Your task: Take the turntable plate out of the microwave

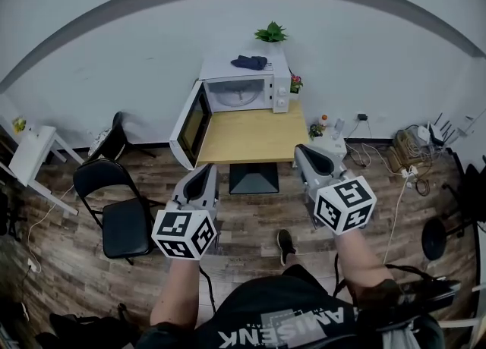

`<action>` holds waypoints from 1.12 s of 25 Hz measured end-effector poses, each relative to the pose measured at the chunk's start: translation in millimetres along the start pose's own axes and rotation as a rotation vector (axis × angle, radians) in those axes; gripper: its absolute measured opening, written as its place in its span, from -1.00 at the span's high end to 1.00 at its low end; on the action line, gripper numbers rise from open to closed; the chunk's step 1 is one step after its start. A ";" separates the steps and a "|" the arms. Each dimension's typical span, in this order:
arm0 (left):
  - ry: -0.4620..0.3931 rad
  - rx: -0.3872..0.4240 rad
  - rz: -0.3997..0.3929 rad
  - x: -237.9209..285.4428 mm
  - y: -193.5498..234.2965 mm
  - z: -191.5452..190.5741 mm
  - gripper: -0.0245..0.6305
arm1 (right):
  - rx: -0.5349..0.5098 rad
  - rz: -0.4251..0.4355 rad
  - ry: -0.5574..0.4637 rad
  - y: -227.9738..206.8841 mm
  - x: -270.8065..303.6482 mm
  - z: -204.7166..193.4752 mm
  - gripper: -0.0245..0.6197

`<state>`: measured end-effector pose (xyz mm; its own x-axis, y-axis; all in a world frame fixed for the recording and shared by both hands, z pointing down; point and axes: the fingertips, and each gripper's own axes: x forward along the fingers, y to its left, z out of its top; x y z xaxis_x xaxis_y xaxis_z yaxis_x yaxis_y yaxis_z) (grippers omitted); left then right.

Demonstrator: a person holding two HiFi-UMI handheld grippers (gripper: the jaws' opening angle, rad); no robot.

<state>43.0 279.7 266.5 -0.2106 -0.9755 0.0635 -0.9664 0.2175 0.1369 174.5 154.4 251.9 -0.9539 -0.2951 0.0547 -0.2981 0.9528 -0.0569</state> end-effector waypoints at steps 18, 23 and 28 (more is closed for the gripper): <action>-0.031 0.019 0.130 125.1 58.0 21.4 0.92 | 0.007 0.117 -0.046 -99.6 138.4 20.6 0.91; -0.008 0.010 0.141 174.3 64.5 23.0 0.92 | 0.012 0.157 -0.026 -136.5 174.1 19.7 0.91; -0.002 -0.027 0.163 218.8 71.3 22.4 0.92 | 0.029 0.198 -0.011 -169.3 201.4 17.3 0.91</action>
<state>-75.3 81.1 268.0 -0.3644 -0.9274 0.0847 -0.9153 0.3734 0.1511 32.2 -67.5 255.3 -0.9943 -0.1026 0.0284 -0.1049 0.9900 -0.0943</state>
